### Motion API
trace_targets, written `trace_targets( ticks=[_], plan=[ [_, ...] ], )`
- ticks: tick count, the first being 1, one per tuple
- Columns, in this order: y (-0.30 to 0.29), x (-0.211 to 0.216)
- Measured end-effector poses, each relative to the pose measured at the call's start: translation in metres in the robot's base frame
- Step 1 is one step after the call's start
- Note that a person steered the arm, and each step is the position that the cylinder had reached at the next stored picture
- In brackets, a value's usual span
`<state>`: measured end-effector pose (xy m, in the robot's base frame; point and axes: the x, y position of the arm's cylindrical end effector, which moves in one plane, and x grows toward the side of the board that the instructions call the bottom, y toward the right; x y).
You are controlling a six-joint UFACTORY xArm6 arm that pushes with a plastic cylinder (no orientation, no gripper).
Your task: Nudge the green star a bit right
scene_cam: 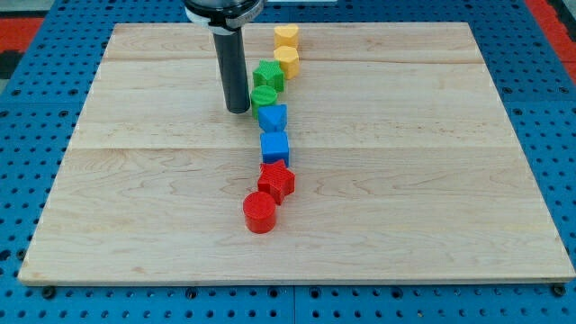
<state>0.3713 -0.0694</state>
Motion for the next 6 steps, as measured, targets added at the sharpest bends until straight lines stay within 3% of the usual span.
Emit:
trace_targets(
  ticks=[2,3,4,6],
  plan=[
    [0.026,0.000],
    [-0.028,-0.002],
    [-0.036,-0.050],
    [0.025,-0.061]
  ],
)
